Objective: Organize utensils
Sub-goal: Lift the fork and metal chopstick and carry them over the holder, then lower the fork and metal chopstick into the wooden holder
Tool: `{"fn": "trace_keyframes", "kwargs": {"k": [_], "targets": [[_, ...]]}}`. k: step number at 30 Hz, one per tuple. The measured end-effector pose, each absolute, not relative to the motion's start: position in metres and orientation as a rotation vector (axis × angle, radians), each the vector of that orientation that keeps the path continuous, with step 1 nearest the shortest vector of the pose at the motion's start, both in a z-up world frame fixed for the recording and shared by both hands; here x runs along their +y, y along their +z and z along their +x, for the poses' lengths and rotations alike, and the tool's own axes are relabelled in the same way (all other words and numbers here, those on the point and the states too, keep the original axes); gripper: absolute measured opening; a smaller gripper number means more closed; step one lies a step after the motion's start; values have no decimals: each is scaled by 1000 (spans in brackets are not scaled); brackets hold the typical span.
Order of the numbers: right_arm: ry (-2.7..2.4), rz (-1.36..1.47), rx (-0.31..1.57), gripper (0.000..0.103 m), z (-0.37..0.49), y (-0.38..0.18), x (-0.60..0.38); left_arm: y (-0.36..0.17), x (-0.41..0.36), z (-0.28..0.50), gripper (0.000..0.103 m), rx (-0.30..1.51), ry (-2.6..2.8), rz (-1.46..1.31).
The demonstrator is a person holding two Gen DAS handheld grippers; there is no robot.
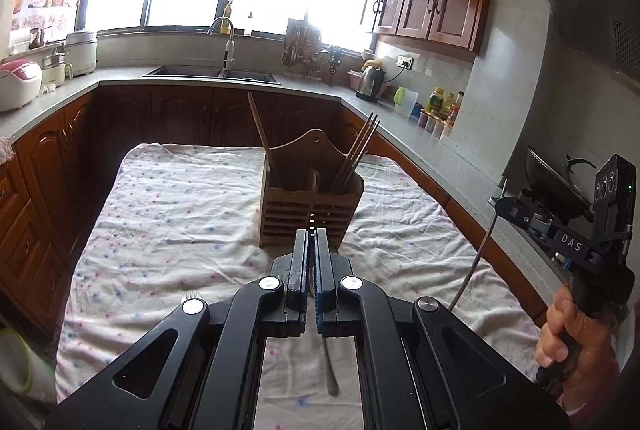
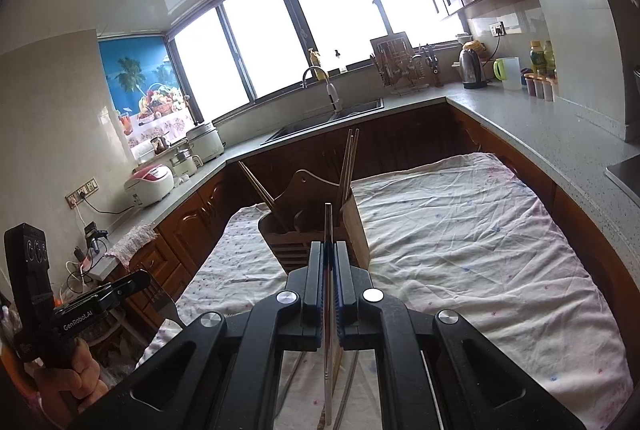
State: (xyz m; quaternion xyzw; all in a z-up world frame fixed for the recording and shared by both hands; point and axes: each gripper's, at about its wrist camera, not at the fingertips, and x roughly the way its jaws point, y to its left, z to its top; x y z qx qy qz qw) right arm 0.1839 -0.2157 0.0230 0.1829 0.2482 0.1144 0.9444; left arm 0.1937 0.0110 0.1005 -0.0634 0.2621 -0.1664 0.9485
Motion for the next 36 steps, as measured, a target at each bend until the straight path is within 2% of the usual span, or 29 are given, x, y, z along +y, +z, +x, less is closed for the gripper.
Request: {"fn": "trace_keyframes", "kwargs": {"k": [36], "targets": [[213, 401, 359, 4, 278, 54, -219, 132, 32, 294, 1, 430, -197, -131]]}}
